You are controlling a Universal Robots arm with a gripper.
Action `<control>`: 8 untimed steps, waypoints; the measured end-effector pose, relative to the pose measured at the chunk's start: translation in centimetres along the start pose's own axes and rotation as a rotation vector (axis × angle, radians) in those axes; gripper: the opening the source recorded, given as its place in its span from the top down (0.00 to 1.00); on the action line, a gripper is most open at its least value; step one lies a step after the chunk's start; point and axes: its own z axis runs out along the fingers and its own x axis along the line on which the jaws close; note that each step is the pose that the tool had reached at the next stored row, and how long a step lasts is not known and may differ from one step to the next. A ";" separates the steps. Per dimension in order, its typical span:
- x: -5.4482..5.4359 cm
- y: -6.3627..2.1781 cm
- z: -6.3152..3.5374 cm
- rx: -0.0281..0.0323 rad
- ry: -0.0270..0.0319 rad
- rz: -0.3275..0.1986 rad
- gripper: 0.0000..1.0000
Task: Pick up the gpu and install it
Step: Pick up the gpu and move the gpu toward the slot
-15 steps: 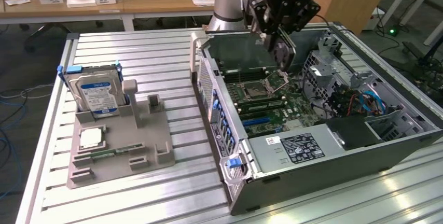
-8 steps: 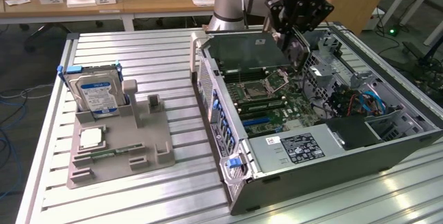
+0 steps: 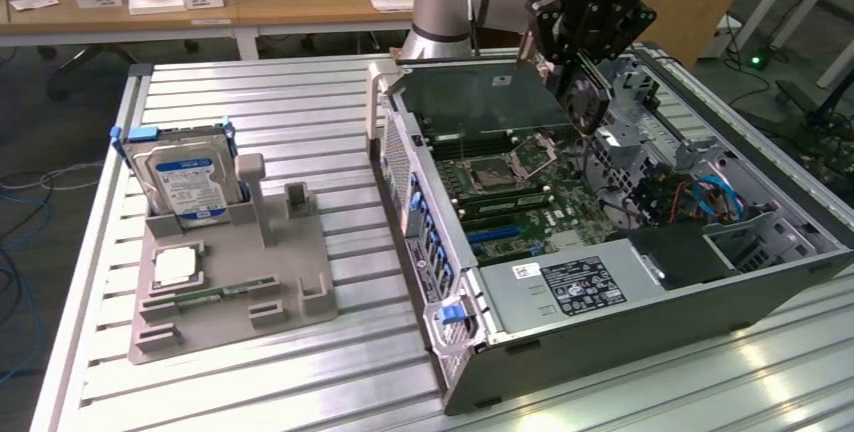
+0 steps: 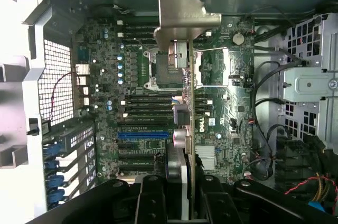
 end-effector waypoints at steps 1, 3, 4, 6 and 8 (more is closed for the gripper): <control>0.0 0.00 0.00 0.0000 0.0000 0.000 0.72; 0.0 0.00 0.00 0.0000 0.0000 0.000 0.72; 0.0 0.00 0.00 0.0000 0.0000 0.000 0.72; 0.0 0.00 0.00 0.0000 0.0000 0.000 0.72; 0.0 0.00 0.00 0.0000 0.0000 0.000 0.72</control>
